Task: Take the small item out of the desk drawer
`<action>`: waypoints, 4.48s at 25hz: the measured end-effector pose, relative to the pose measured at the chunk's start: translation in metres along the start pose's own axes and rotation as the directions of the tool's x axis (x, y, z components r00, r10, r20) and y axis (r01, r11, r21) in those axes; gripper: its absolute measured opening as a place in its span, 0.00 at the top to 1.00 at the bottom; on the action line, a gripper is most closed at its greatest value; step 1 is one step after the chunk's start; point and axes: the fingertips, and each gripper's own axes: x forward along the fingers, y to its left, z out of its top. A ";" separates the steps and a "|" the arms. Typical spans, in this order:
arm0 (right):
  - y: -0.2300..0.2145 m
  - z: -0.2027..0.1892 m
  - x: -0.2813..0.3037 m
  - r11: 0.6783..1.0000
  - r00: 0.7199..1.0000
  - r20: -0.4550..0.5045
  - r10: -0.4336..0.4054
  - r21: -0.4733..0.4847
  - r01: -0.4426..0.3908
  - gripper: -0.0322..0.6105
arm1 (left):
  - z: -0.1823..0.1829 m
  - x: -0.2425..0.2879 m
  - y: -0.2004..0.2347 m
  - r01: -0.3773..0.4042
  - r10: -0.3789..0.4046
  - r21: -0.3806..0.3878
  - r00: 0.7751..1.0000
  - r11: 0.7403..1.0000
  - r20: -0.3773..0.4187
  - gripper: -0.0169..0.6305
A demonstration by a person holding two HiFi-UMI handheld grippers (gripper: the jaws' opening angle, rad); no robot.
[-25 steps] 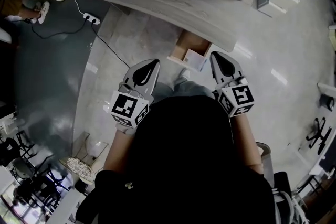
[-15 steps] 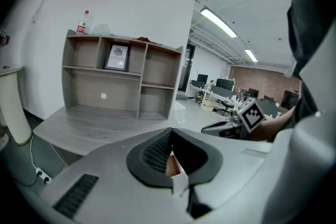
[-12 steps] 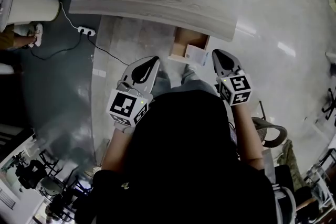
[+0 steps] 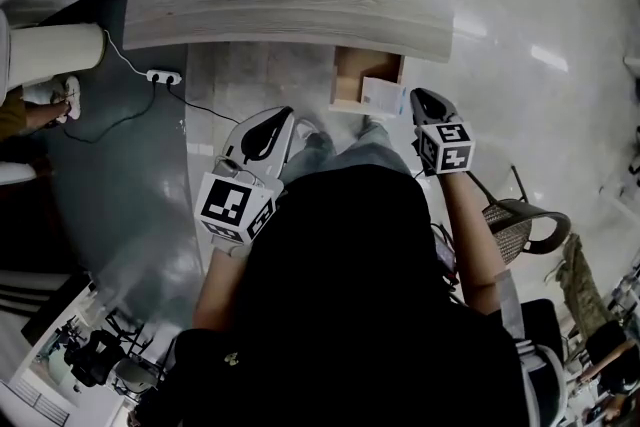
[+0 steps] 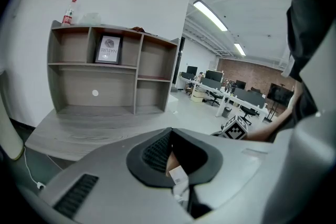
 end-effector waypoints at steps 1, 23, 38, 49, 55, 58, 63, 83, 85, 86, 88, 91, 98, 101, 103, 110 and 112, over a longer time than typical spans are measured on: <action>-0.002 -0.006 0.005 1.000 1.000 -0.013 -0.007 0.015 0.007 0.94 | -0.002 -0.002 0.002 0.000 0.000 0.002 1.000 1.000 -0.006 0.96; -0.035 -0.133 0.097 0.969 0.948 -0.293 -0.126 0.167 0.180 0.63 | -0.041 -0.043 0.037 -0.071 0.071 0.004 0.994 0.998 -0.087 0.96; -0.035 -0.159 0.123 0.959 0.905 -0.395 -0.155 0.162 0.235 0.66 | -0.055 -0.056 0.052 -0.086 0.086 0.011 0.990 0.996 -0.111 0.96; -0.021 -0.154 0.110 0.953 0.823 -0.516 -0.238 0.037 0.299 0.70 | -0.050 -0.056 0.060 -0.093 0.091 -0.030 0.993 0.995 -0.078 0.96; -0.011 -0.133 0.099 0.957 0.807 -0.517 -0.286 -0.106 0.271 0.77 | -0.043 -0.055 0.060 -0.094 0.092 -0.058 0.995 0.994 -0.036 0.96; -0.001 -0.114 0.102 0.961 0.831 -0.483 -0.276 -0.164 0.224 0.80 | -0.040 -0.054 0.061 -0.093 0.092 -0.070 0.996 0.993 -0.012 0.96; 0.011 -0.098 0.092 0.959 0.826 -0.499 -0.264 -0.229 0.168 0.82 | -0.035 -0.056 0.057 -0.087 0.089 -0.074 0.996 0.993 0.024 0.96; 0.125 0.039 0.040 0.912 0.930 -0.364 -0.052 -0.397 -0.104 0.82 | -0.005 -0.074 0.059 -0.124 0.137 -0.088 0.978 0.988 0.160 0.96; 0.139 0.057 0.032 0.914 0.946 -0.323 -0.021 -0.391 -0.113 0.83 | -0.001 -0.077 0.058 -0.128 0.141 -0.083 0.975 0.988 0.175 0.96; 0.146 0.065 0.029 0.914 0.953 -0.302 -0.004 -0.387 -0.119 0.83 | 0.000 -0.078 0.058 -0.130 0.143 -0.081 0.973 0.988 0.182 0.96; 0.160 0.081 0.021 0.913 0.965 -0.260 0.024 -0.388 -0.127 0.83 | 0.003 -0.082 0.059 -0.135 0.148 -0.080 0.970 0.988 0.194 0.96; 0.178 0.106 0.009 0.904 0.980 -0.183 0.071 -0.404 -0.141 0.83 | 0.007 -0.088 0.061 -0.143 0.159 -0.088 0.964 0.986 0.212 0.96; 0.224 0.163 -0.021 0.880 0.979 0.013 0.203 -0.441 -0.177 0.83 | 0.017 -0.104 0.074 -0.172 0.192 -0.101 0.950 0.980 0.247 0.96; 0.241 0.183 -0.035 0.868 0.962 0.093 0.257 -0.460 -0.188 0.83 | 0.020 -0.110 0.079 -0.178 0.202 -0.110 0.944 0.978 0.260 0.96; 0.250 0.196 -0.045 0.862 0.947 0.140 0.289 -0.468 -0.194 0.83 | 0.022 -0.114 0.080 -0.183 0.206 -0.108 0.942 0.977 0.267 0.96; 0.269 0.237 -0.086 0.840 0.871 0.307 0.385 -0.508 -0.192 0.83 | 0.034 -0.124 0.079 -0.180 0.204 -0.107 0.931 0.978 0.304 0.96; 0.272 0.247 -0.097 0.835 0.849 0.340 0.405 -0.516 -0.191 0.83 | 0.039 -0.127 0.077 -0.178 0.201 -0.100 0.927 0.979 0.316 0.96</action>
